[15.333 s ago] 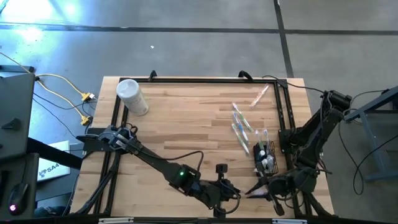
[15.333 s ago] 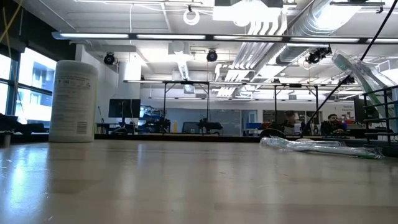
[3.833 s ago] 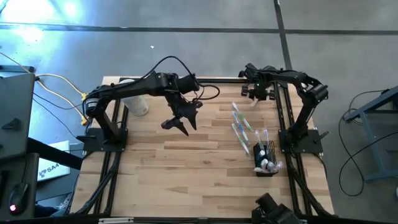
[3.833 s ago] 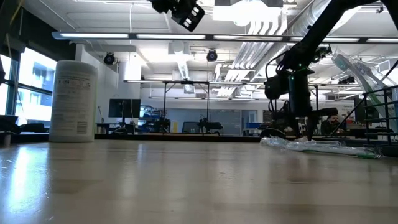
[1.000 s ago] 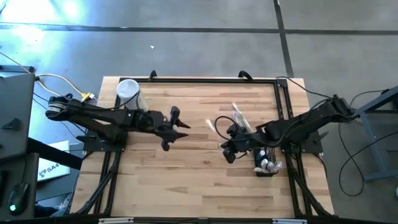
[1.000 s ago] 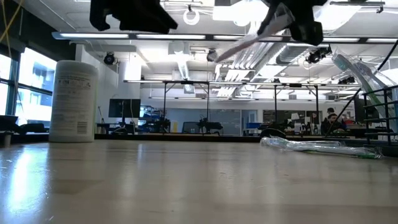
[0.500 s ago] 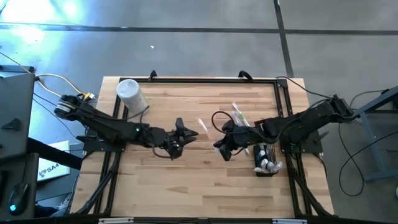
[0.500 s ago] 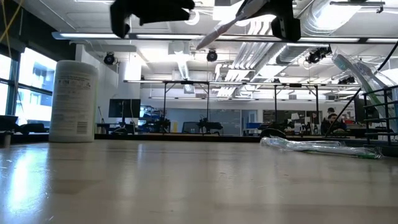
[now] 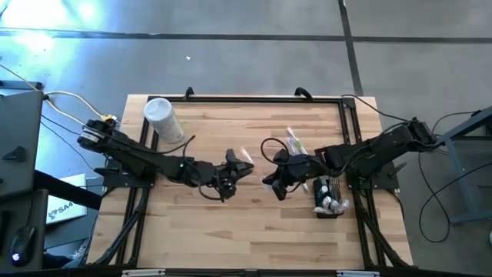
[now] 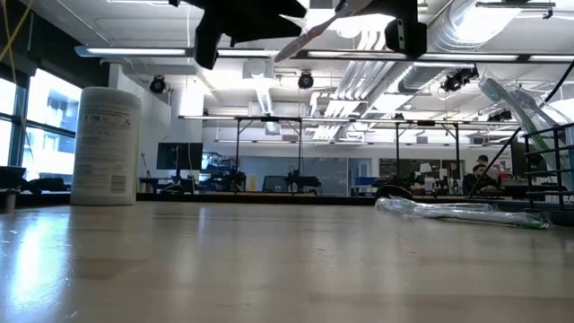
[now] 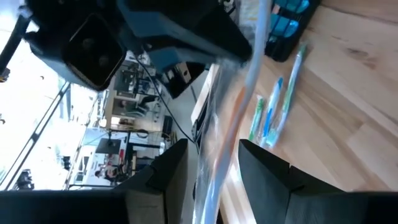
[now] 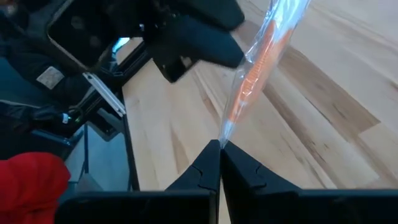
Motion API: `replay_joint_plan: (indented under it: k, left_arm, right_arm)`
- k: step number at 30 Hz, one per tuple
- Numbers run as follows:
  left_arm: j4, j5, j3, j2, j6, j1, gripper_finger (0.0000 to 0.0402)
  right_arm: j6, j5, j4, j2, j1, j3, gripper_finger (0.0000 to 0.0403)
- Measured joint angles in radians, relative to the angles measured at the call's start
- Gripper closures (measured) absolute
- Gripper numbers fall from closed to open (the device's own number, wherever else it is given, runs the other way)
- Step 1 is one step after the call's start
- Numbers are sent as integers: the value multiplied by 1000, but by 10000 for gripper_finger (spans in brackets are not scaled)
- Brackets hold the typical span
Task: Pick & Place toothbrushing station
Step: Put the orange toothbrush into the black mesh organizer
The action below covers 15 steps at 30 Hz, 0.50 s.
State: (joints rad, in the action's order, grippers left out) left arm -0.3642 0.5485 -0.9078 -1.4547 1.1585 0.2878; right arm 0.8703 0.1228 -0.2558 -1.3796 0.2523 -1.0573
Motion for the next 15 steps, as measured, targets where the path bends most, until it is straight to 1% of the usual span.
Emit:
replay_joint_plan:
  k: [2, 9, 15]
  left_arm:
    - [-2, 12, -13, -17, 0, 0, 264]
    - [1, 110, -51, -67, 17, -1, 264]
    - [16, 122, -55, -72, 17, -27, 265]
  right_arm:
    - [-1, -5, 7, 0, 0, 0, 401]
    - [-11, -19, 39, 0, 4, 0, 401]
    - [-11, -25, 51, 0, 21, 0, 401]
